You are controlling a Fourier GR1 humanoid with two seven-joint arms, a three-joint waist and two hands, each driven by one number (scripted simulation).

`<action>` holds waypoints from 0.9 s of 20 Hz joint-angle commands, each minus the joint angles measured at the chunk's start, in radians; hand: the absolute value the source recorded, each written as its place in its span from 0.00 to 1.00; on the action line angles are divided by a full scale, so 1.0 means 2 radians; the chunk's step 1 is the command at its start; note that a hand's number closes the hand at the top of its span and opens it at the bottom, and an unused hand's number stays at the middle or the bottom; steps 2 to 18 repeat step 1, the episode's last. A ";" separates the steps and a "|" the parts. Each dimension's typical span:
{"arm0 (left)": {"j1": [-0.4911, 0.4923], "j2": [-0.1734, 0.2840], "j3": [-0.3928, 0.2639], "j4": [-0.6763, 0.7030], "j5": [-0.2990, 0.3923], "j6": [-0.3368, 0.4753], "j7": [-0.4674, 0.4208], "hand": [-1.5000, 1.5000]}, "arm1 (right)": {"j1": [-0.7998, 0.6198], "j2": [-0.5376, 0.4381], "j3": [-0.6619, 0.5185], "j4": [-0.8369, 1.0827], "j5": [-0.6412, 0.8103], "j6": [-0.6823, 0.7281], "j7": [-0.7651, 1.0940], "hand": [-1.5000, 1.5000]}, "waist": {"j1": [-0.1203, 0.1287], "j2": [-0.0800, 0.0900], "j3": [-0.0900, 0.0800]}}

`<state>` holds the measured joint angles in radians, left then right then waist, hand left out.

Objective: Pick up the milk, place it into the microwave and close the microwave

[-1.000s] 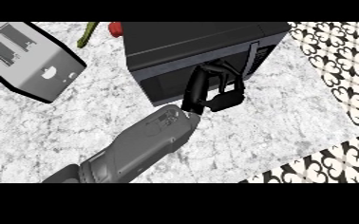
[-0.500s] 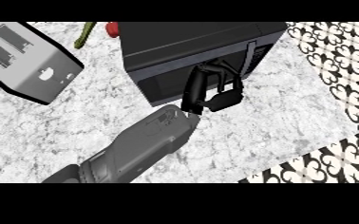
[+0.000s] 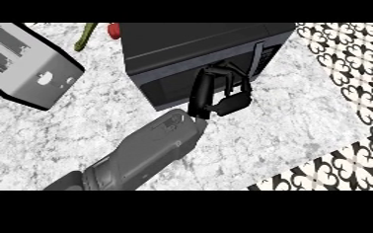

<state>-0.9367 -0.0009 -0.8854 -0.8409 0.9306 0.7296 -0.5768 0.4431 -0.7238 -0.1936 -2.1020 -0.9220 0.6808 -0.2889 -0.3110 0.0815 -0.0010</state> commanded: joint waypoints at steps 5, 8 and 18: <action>-0.022 0.000 0.026 0.057 0.012 -0.004 -0.001 1.00 | 0.002 0.000 0.003 -0.002 -0.006 -0.001 0.002 0.00 | -0.003 0.010 0.000; -0.022 0.000 0.026 0.057 0.012 -0.004 -0.001 1.00 | 0.002 0.000 0.003 -0.002 -0.006 -0.001 0.002 0.00 | -0.003 0.010 0.000; -0.022 0.000 0.026 0.057 0.012 -0.004 -0.001 1.00 | 0.002 0.000 0.003 -0.002 -0.006 -0.001 0.002 0.00 | -0.003 0.010 0.000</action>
